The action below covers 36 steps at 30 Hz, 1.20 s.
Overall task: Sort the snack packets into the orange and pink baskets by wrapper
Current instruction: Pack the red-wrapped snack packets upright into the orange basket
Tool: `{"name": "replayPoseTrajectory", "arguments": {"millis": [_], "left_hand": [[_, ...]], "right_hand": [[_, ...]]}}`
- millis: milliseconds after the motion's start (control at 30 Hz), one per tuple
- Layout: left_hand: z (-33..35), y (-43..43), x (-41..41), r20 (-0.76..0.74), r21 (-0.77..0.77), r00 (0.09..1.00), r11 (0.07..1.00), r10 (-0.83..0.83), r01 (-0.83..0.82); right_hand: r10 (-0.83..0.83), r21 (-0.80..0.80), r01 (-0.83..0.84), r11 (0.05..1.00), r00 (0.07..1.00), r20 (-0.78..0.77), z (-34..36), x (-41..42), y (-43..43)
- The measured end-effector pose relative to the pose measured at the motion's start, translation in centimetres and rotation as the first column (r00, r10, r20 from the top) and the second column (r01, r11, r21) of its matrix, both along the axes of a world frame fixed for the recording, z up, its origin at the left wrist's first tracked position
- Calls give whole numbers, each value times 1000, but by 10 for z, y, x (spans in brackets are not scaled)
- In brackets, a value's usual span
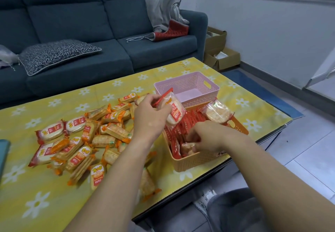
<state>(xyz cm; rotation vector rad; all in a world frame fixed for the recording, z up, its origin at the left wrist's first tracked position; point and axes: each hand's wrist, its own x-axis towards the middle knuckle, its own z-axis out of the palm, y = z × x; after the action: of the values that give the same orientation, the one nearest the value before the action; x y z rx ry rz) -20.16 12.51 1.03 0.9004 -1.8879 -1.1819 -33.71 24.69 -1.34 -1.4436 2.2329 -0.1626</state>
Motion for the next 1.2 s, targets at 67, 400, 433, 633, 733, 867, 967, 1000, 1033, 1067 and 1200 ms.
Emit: {"name": "replayPoseTrajectory", "arguments": {"millis": [67,400,433,633,733,867,967,1000,1033,1067,1200], "left_hand": [[1,2,1,10,-6,1000,1000,-11,12],[-4,7,1,403,59,860,946,-315,319],[-4,9,1,458,38,831,941,-316,337],[-9,27,-7,730,-77,652,925,-203,373],[-15,37,-13,813,-105,569,931,-121,348],[-21,48,-17,866,-191,500,915,-13,355],[-19,42,-18,860,-169,508,912,-48,373],[-18,36,-18,855,-143,514,917,-75,372],[-18,29,-16,848,-117,520,919,-106,377],[-19,23,-14,841,-87,523,918,-140,387],[-24,10,-9,813,-31,548,926,-196,376]], "right_hand": [[-6,-11,5,1000,999,-53,1,-1,-2],[-104,-68,97,993,989,-103,23,-27,18],[-117,-71,110,991,988,-102,24,-30,20],[-198,-105,194,975,980,-25,23,-35,26],[-238,-139,238,961,971,15,25,-33,27],[-315,-246,338,909,940,127,29,-31,26],[-372,-293,431,853,898,236,33,-32,27],[-383,-303,464,832,877,291,34,-32,28],[-389,-305,495,814,854,346,36,-32,30],[-388,-303,519,800,831,399,36,-31,31],[-341,-221,574,789,707,619,38,-23,32]]}}
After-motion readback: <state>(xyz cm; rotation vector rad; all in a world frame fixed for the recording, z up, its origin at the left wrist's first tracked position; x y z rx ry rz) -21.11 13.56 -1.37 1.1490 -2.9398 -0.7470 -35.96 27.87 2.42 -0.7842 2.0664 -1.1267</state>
